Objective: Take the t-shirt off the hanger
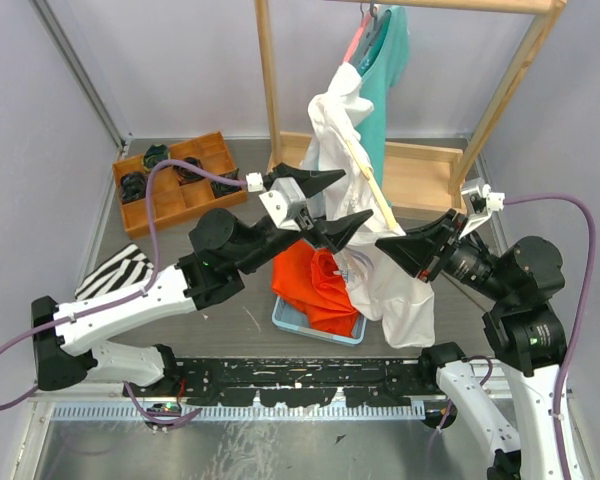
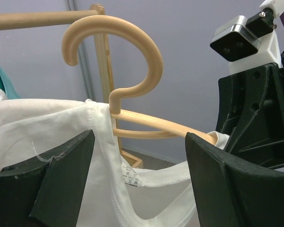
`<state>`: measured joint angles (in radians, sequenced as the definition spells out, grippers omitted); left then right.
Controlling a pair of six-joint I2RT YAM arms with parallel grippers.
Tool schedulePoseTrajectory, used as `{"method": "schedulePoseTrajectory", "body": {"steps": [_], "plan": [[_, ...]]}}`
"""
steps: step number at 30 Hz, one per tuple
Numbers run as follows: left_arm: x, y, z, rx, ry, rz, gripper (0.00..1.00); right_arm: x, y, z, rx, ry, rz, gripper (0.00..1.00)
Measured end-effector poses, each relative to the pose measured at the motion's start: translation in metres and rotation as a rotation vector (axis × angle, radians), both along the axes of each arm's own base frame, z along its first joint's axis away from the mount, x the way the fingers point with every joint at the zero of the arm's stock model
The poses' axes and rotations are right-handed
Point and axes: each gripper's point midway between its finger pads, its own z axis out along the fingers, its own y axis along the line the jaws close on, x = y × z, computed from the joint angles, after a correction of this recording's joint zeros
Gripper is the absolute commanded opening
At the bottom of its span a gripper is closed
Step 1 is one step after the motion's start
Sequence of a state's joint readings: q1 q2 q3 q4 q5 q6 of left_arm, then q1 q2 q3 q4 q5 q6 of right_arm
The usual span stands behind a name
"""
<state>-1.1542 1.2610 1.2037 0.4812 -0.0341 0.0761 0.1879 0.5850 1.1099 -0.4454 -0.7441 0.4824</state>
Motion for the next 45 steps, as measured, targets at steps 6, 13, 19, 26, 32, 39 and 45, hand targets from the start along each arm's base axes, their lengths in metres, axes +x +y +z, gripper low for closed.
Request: {"method": "schedulePoseTrajectory", "body": {"steps": [6,13,19,26,32,39,45], "plan": [[0.006,-0.006,0.003,-0.013,-0.054,0.029,0.8,-0.003,-0.001,0.002,0.006,0.006,-0.002,0.01],[0.006,-0.021,-0.001,-0.002,-0.105,0.036,0.77,-0.006,-0.002,0.0,0.007,0.016,-0.008,0.01],[0.008,-0.023,0.007,-0.018,-0.139,0.052,0.74,-0.01,-0.003,0.0,0.009,0.015,-0.009,0.01],[0.009,-0.019,0.016,-0.049,-0.163,0.074,0.7,-0.014,-0.003,0.0,0.01,0.012,-0.009,0.01],[0.013,-0.026,0.015,-0.045,-0.167,0.078,0.62,-0.016,-0.004,0.0,0.009,0.013,-0.009,0.01],[0.013,-0.031,0.017,-0.049,-0.167,0.076,0.39,-0.017,-0.004,-0.001,0.009,0.014,-0.009,0.01],[0.015,-0.029,0.019,-0.053,-0.168,0.088,0.15,-0.019,-0.004,0.0,0.011,0.012,-0.005,0.01]]}}
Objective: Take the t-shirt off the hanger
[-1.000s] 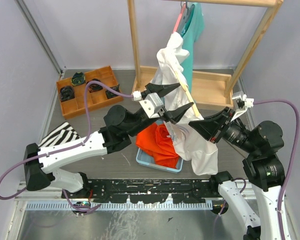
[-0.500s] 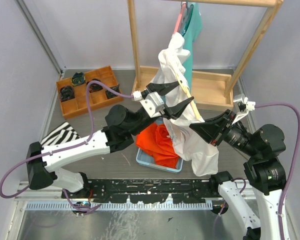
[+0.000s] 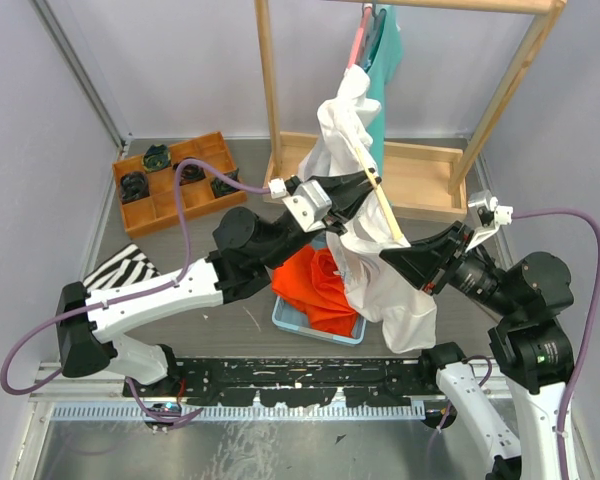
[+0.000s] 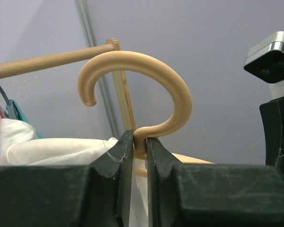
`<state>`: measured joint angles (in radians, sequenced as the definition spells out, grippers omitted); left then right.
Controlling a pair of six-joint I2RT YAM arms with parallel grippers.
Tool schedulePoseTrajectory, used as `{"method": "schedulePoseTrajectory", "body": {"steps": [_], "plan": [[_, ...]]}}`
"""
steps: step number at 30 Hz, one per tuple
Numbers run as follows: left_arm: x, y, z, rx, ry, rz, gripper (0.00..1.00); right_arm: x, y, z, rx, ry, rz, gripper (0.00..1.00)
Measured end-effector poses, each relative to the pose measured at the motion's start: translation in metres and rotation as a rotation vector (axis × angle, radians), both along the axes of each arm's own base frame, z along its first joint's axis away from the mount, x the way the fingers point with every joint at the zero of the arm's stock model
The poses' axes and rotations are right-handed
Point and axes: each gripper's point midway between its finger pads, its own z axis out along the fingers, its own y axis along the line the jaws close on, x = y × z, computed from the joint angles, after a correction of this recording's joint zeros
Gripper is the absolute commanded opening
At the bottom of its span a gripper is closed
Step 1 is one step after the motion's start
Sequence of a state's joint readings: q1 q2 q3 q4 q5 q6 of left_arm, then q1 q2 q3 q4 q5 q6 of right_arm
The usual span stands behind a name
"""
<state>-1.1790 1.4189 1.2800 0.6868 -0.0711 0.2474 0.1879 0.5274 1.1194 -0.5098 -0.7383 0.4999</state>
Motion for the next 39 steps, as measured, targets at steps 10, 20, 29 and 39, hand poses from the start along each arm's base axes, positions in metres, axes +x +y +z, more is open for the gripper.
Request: {"method": "schedulePoseTrajectory", "body": {"steps": [10,20,29,39], "plan": [[0.0,0.0,0.001,-0.005,0.011,-0.001,0.0,-0.001,-0.001,0.0,0.001,-0.002,-0.004,0.33],[0.005,0.003,-0.001,0.019,0.076,0.048,0.0,-0.006,-0.011,0.016,-0.041,-0.083,-0.068,0.61],[0.012,0.03,0.02,-0.016,0.126,0.127,0.0,-0.011,-0.02,0.011,-0.082,-0.105,-0.117,0.62],[0.021,0.054,0.041,-0.051,0.166,0.218,0.0,-0.023,-0.028,-0.001,-0.117,-0.105,-0.148,0.61]]}}
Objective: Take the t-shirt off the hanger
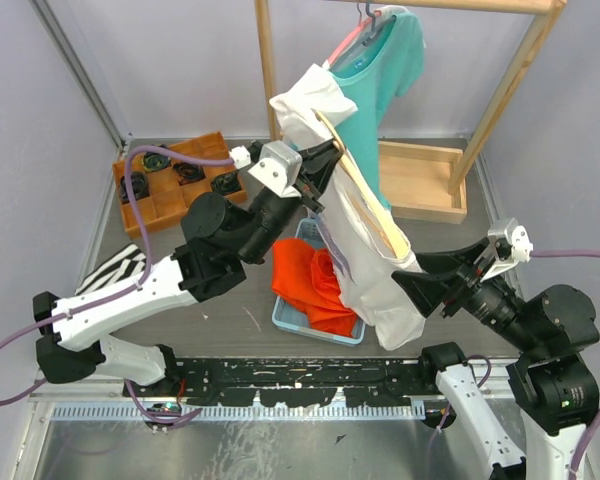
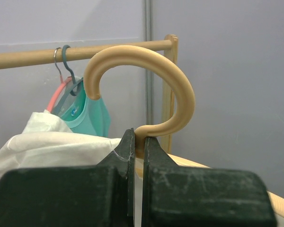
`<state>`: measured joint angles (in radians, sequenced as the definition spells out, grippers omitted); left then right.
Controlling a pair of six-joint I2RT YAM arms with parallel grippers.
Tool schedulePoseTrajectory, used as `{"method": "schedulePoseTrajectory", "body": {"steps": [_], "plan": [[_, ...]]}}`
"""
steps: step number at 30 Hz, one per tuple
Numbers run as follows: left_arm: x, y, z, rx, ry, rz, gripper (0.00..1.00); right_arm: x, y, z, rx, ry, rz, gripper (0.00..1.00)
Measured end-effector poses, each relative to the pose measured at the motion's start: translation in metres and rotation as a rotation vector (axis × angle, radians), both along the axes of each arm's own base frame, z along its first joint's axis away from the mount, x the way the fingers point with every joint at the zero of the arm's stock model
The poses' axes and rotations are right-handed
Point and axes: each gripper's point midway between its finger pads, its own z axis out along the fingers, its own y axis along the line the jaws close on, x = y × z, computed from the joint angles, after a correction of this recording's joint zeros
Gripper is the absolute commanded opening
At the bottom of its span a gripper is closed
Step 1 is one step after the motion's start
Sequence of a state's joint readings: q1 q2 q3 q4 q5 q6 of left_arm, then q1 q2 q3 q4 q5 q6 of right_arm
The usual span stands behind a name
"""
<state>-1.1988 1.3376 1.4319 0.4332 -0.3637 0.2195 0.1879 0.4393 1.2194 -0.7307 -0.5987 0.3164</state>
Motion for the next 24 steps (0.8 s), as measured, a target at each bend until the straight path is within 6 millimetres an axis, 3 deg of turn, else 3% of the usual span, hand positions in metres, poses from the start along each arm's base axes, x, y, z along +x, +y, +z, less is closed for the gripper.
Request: {"method": "schedulePoseTrajectory", "body": {"steps": [7,15,18,22,24], "plan": [[0.01,0.019,0.003,0.021,0.031,0.1,0.0,-0.005,-0.002,-0.008,-0.013,0.012,-0.007,0.62],[0.01,0.063,0.022,-0.01,0.039,0.201,0.0,0.0,-0.003,-0.031,-0.034,0.063,-0.012,0.58],[0.008,0.077,0.029,-0.024,0.04,0.228,0.0,0.005,-0.002,-0.043,-0.041,0.098,-0.018,0.43],[0.008,0.088,0.033,-0.033,0.048,0.248,0.0,0.011,-0.002,-0.056,-0.049,0.131,-0.025,0.12],[0.009,0.09,0.032,-0.024,0.054,0.26,0.0,0.014,-0.002,-0.059,-0.047,0.141,-0.027,0.02]]}}
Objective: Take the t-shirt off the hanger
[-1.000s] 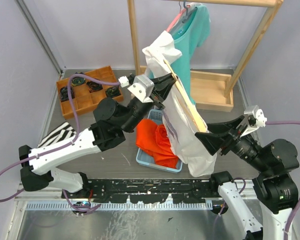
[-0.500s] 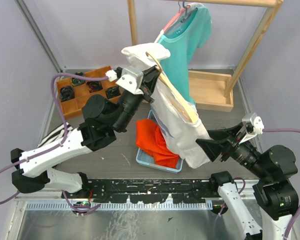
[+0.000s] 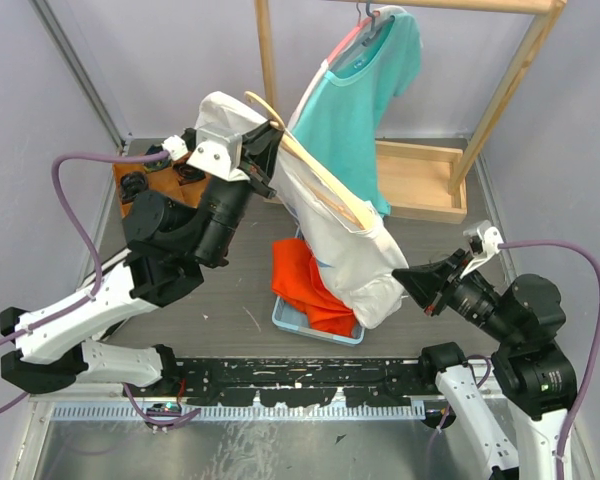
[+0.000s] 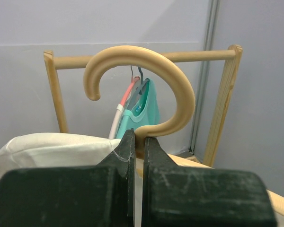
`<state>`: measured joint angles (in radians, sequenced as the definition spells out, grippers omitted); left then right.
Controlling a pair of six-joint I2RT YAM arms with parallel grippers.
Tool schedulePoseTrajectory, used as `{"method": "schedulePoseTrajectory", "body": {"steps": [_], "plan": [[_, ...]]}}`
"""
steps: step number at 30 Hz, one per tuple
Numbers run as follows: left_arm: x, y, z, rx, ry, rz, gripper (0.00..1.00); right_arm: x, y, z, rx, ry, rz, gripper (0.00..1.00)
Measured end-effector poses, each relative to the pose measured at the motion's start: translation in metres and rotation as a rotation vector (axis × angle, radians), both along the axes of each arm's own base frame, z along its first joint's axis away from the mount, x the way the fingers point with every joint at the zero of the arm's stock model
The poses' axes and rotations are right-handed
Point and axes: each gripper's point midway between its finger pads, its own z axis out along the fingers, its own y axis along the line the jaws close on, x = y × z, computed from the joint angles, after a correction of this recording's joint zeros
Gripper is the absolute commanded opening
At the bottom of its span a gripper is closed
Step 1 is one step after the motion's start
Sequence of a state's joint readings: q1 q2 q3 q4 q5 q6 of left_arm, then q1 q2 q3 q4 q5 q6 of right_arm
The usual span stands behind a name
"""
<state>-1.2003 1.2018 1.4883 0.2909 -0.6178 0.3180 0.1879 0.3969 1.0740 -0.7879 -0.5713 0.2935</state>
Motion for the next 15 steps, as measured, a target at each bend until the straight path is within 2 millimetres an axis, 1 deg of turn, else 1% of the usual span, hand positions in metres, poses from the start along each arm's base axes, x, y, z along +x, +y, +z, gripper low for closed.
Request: {"method": "schedulePoseTrajectory", "body": {"steps": [6,9,15], "plan": [[0.004,0.005,-0.005,0.021,0.018,0.042,0.0,0.007,-0.001,-0.008,0.004,0.024,-0.02,0.01],[0.007,0.01,-0.007,0.024,0.029,0.074,0.0,0.013,-0.003,-0.017,0.006,0.055,-0.044,0.01],[0.012,0.022,-0.009,0.031,0.042,0.131,0.0,0.033,-0.008,-0.057,-0.001,0.186,-0.119,0.01]]}}
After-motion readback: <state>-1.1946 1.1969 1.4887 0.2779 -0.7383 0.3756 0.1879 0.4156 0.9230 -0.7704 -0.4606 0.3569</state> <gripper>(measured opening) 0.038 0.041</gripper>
